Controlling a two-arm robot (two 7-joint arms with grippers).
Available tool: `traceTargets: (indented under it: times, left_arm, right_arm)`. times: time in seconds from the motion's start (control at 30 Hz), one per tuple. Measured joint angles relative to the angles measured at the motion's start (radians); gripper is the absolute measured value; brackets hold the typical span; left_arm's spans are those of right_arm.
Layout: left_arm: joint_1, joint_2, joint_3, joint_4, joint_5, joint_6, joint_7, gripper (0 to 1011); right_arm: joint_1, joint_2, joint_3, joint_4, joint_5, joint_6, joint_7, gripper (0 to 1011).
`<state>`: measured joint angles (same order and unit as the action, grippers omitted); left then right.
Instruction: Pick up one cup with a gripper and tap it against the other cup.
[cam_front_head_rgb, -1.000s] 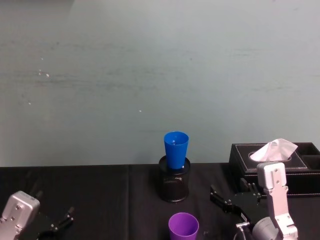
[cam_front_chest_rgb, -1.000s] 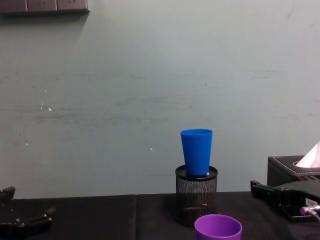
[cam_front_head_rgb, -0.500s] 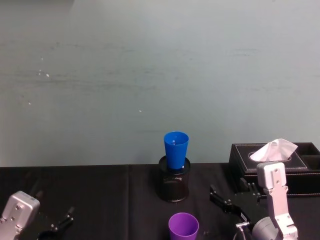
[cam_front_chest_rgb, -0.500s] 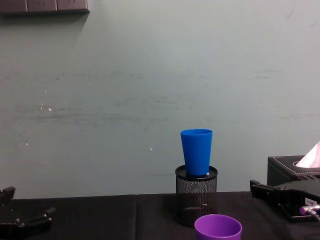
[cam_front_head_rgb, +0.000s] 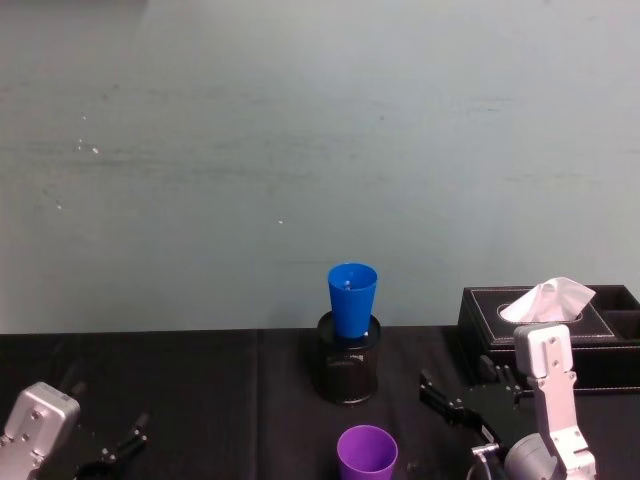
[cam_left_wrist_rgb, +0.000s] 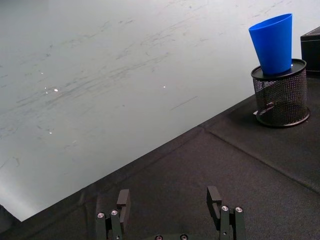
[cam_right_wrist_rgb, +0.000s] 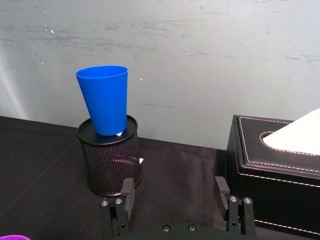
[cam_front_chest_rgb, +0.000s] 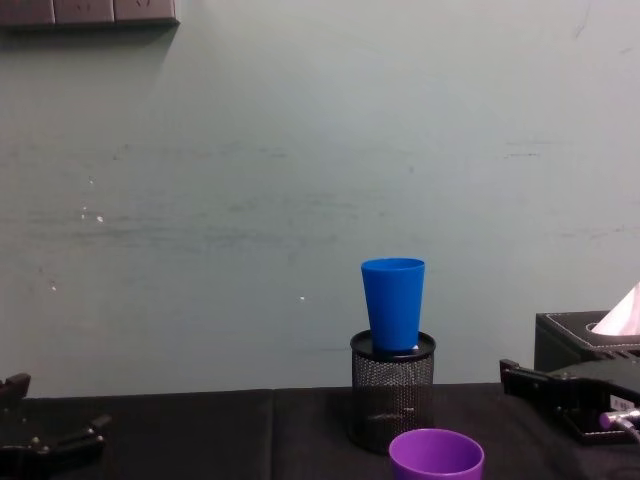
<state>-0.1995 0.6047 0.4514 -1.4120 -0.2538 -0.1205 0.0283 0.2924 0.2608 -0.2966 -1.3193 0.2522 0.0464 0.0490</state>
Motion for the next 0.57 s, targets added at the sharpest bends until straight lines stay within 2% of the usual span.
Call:
traceTargets:
  times: [0.57]
  left_arm:
    - [0.000, 0.000, 0.000, 0.000, 0.000, 0.000, 0.000, 1000]
  right_arm:
    - [0.000, 0.000, 0.000, 0.000, 0.000, 0.000, 0.000, 1003]
